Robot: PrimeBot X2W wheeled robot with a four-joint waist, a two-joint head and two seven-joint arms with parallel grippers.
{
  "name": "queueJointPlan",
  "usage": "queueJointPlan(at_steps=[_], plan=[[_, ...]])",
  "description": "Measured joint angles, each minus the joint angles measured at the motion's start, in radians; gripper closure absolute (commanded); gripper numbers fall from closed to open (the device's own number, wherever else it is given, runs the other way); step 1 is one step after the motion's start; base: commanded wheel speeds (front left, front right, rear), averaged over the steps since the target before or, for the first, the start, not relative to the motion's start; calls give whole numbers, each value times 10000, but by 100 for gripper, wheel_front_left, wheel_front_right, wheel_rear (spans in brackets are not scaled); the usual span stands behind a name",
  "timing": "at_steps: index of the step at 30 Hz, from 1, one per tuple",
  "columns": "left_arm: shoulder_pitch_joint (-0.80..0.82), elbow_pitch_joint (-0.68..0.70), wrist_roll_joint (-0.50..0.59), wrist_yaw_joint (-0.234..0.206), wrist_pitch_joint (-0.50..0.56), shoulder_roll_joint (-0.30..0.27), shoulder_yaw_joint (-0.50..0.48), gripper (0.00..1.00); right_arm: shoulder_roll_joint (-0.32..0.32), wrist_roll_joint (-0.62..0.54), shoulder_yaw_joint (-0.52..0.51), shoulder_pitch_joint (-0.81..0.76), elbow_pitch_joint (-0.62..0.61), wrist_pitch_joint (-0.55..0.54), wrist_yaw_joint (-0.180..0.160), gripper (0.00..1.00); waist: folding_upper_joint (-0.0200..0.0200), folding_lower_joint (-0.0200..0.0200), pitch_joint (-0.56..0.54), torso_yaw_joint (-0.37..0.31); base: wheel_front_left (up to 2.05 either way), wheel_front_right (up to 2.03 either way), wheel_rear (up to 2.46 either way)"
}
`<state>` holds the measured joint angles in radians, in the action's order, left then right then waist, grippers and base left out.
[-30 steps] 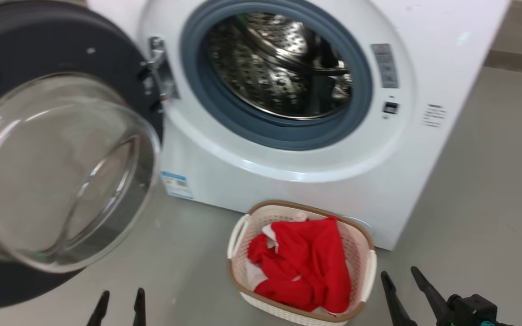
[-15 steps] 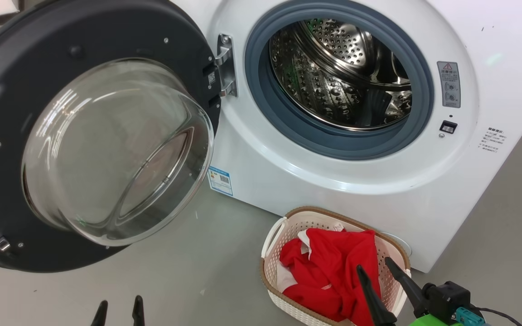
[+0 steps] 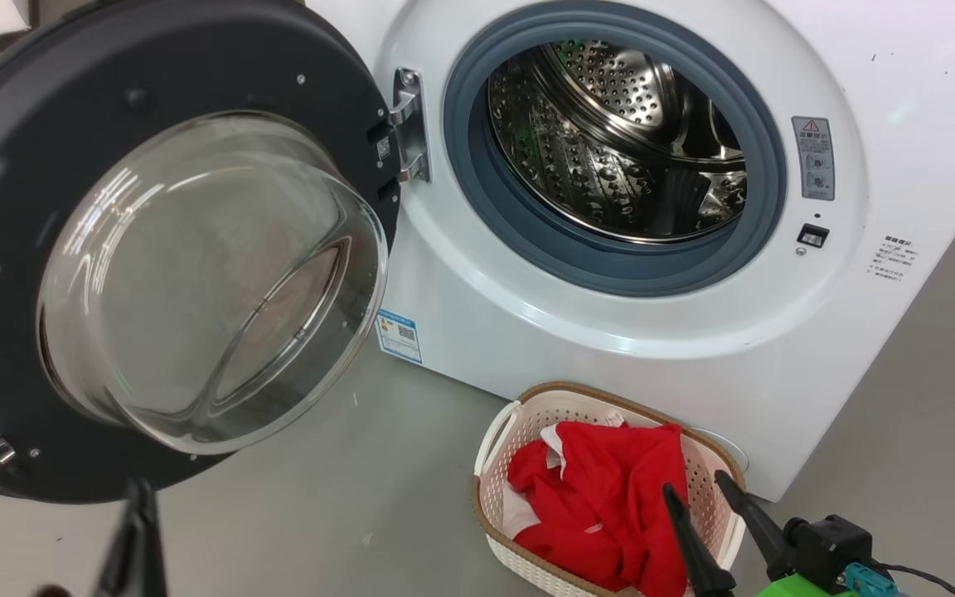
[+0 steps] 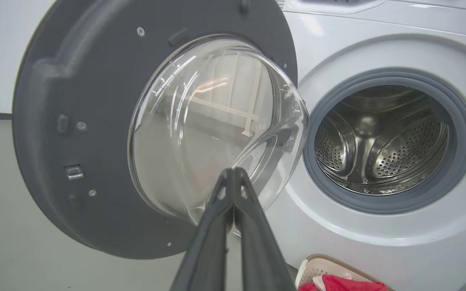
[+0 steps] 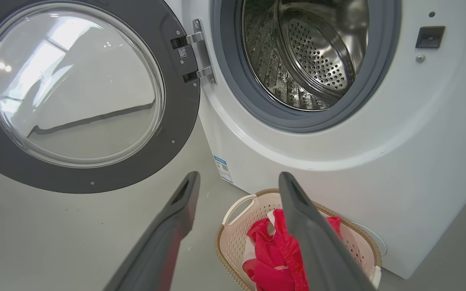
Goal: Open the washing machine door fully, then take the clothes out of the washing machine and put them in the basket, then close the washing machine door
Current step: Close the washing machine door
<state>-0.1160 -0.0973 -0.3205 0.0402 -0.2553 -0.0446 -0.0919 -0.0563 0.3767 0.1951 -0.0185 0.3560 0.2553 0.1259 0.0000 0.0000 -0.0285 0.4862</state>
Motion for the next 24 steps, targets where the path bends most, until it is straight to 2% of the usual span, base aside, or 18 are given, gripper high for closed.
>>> queueJointPlan(at_steps=[5,12,18,21,24], plan=[[1031,1183,305,339,-2,-439,-982,100,15,-2,-221,-142,-88,0,0,0,0,0,63,4,0,0,0],[3230,1246,159,748,-13,-1973,-1988,100,52,-13,-422,-227,-190,0,0,0,0,0,230,22,0,0,0],[5614,-123,-460,838,-17,-3344,-2148,100,63,-75,-621,-226,-295,0,0,0,0,0,434,44,0,0,0],[6700,-1524,-1712,842,163,-3624,-2243,100,69,-79,-677,-224,-332,0,0,0,0,0,535,46,0,0,0],[7595,-2982,-2909,846,840,-4052,-2211,100,81,-90,-715,-218,-337,0,0,0,0,0,648,1,0,0,0]])
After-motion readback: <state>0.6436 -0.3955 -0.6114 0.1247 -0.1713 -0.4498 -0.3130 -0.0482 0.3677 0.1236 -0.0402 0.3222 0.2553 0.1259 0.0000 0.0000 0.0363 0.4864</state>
